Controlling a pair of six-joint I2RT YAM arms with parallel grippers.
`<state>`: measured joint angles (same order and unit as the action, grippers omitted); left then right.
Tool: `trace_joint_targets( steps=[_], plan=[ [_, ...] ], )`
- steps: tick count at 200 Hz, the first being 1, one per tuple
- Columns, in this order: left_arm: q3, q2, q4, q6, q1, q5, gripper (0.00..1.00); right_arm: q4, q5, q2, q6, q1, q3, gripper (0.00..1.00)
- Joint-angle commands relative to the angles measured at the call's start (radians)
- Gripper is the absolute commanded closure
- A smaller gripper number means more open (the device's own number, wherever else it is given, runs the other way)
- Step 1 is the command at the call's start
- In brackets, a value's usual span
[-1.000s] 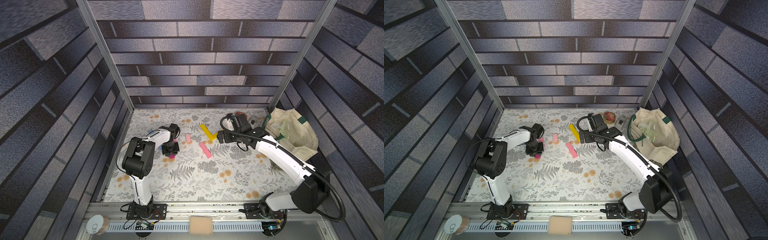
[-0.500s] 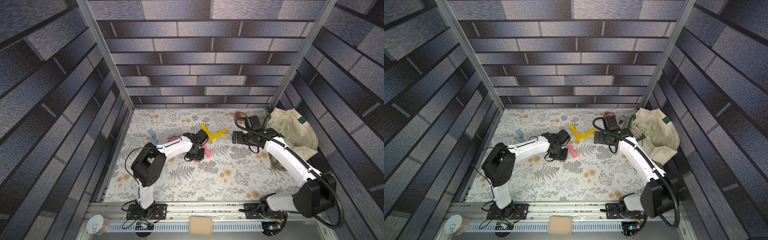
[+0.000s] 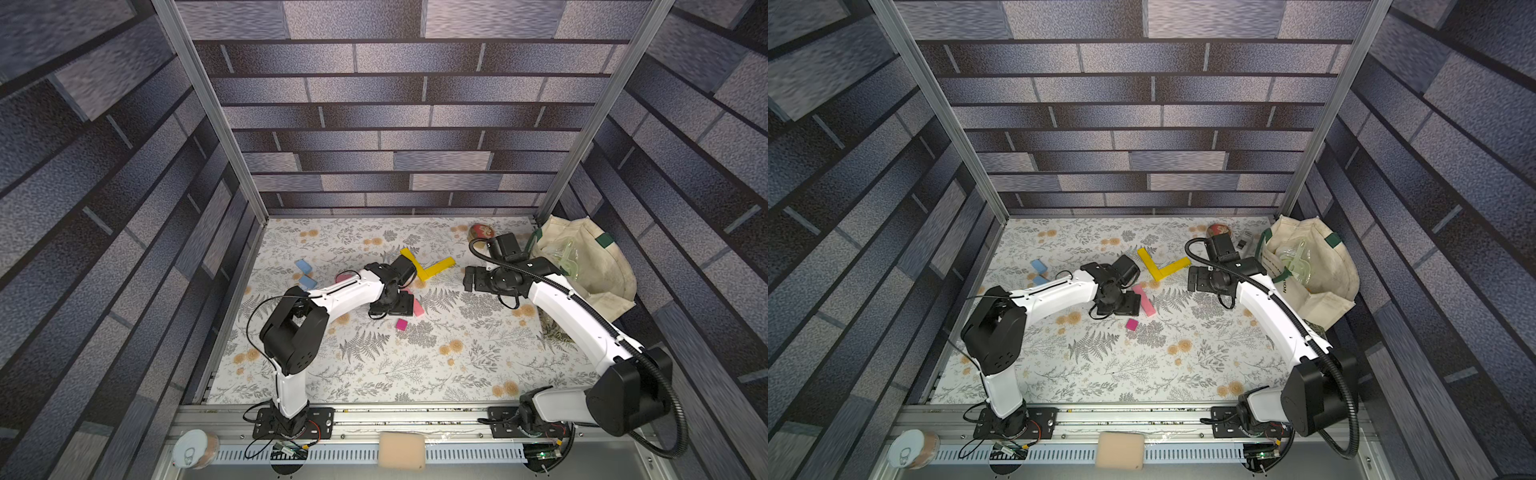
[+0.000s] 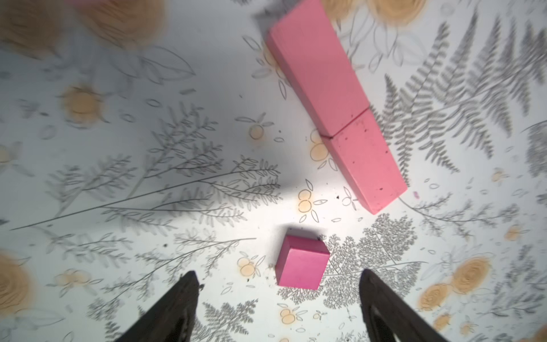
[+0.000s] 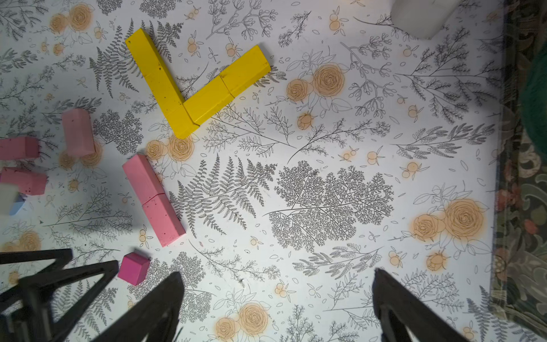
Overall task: Assemble the letter v with building blocks
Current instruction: Place the building block at the center of the board, then assemble the building block at the center of the board.
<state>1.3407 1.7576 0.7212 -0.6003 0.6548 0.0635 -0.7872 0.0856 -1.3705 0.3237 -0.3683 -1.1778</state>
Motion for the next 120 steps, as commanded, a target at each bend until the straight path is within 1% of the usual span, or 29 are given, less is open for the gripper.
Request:
trace_joint_targets(
  steps=[1, 16, 32, 47, 61, 73, 97, 105, 120],
  plan=[
    [-0.021, -0.2, 0.033, 0.039, -0.129, 0.041, 0.0, -0.029, -0.003, -0.029, -0.041, -0.061, -0.038, 0.0],
    [-0.067, -0.303, 0.0, 0.042, -0.258, 0.164, 0.0, -0.05, 0.045, -0.067, -0.061, -0.127, -0.049, 0.0],
    [-0.146, -0.397, -0.089, 0.014, -0.417, 0.37, 0.0, -0.061, 0.064, -0.107, -0.058, -0.181, -0.051, 0.0],
    [-0.238, -0.465, -0.193, -0.038, -0.554, 0.541, 0.0, -0.066, 0.072, -0.141, -0.025, -0.219, -0.048, 0.02],
    [-0.318, -0.506, -0.272, -0.078, -0.649, 0.639, 0.0, -0.07, 0.083, -0.171, 0.029, -0.251, -0.044, 0.06],
    [-0.369, -0.533, -0.303, -0.084, -0.691, 0.682, 0.0, -0.069, 0.079, -0.194, 0.082, -0.279, -0.042, 0.1],
    [-0.45, -0.576, -0.338, -0.092, -0.706, 0.673, 0.0, -0.072, 0.102, -0.257, 0.167, -0.345, -0.06, 0.22],
    [-0.463, -0.578, -0.337, -0.096, -0.708, 0.666, 0.0, -0.069, 0.103, -0.278, 0.189, -0.365, -0.07, 0.23],
    [-0.461, -0.566, -0.341, -0.101, -0.715, 0.685, 0.0, -0.064, 0.103, -0.325, 0.218, -0.402, -0.092, 0.24]
  ],
)
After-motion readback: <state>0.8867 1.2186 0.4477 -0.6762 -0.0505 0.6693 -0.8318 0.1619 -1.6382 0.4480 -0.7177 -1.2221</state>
